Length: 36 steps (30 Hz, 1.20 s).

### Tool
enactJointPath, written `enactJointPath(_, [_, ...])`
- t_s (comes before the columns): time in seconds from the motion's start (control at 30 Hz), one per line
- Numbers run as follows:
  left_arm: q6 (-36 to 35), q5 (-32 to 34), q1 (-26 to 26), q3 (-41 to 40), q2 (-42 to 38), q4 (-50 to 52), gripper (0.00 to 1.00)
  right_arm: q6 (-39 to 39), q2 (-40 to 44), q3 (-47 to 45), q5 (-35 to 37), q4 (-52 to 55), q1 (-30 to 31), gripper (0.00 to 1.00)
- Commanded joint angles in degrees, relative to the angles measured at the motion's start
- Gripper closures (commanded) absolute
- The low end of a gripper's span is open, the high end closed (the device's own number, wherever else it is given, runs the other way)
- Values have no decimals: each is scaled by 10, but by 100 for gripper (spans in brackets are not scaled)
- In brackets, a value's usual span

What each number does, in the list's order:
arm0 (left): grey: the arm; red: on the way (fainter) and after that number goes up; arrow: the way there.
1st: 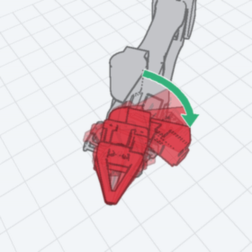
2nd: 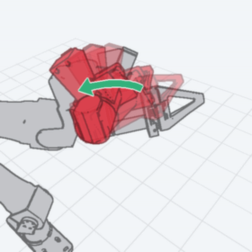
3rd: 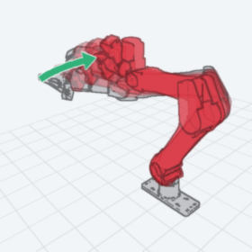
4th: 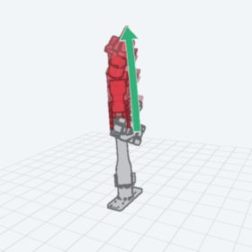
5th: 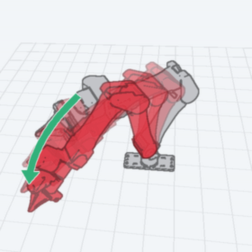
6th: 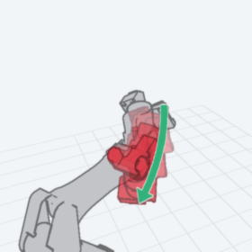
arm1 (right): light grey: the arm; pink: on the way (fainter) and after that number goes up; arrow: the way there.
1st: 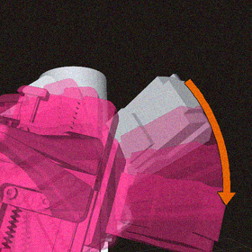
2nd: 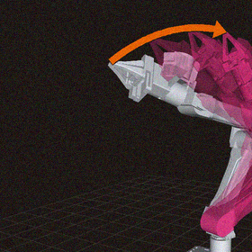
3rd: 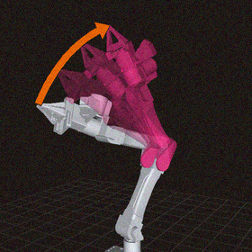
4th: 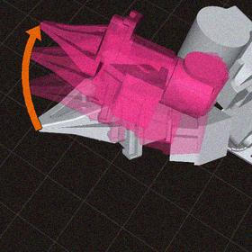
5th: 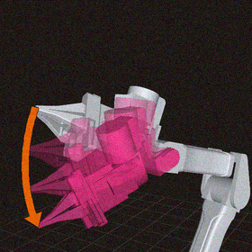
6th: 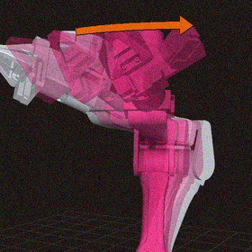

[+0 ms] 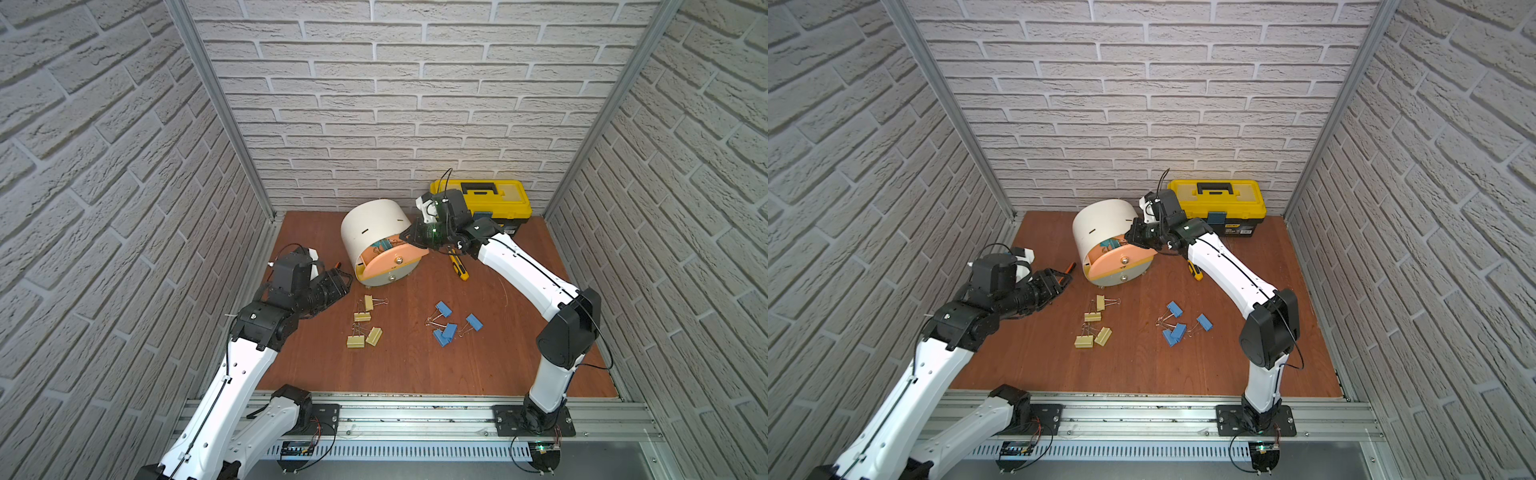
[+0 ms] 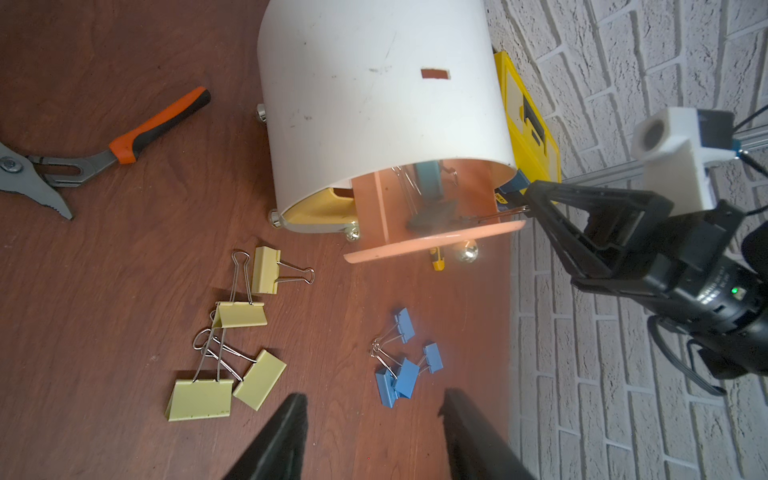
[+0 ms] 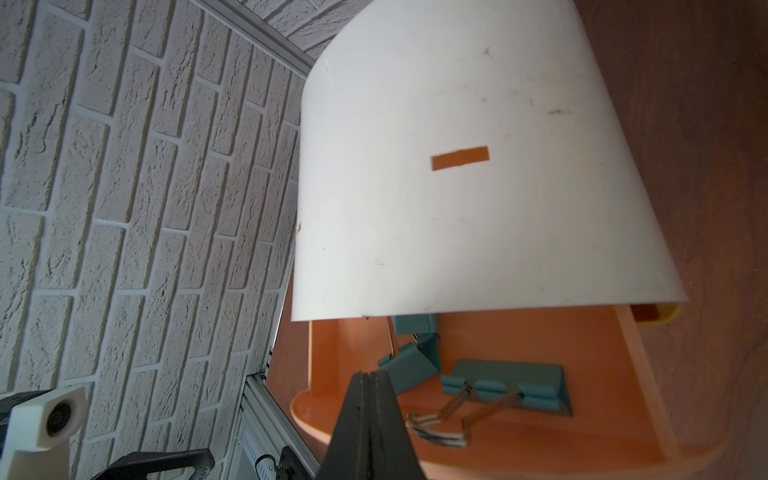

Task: Put the binder clips in the drawer according to color
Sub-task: Adjust the binder clip at the drawer.

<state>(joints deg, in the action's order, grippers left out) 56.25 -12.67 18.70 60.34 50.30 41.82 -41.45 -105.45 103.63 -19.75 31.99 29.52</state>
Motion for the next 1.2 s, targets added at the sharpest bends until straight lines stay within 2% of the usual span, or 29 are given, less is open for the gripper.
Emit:
enactJointPath(0.0, [1,8,-4,-6,-5,-16,43,11,-6,13,5,5,1,97])
enactJointPath(0.7, [2,9,-4,-2,-4,-13,43,12,-35,21,15,19,-64,98])
enactJointPath(1.17, [-2,5,-4,6,5,-14,43,13,-20,42,-5,14,-91,96])
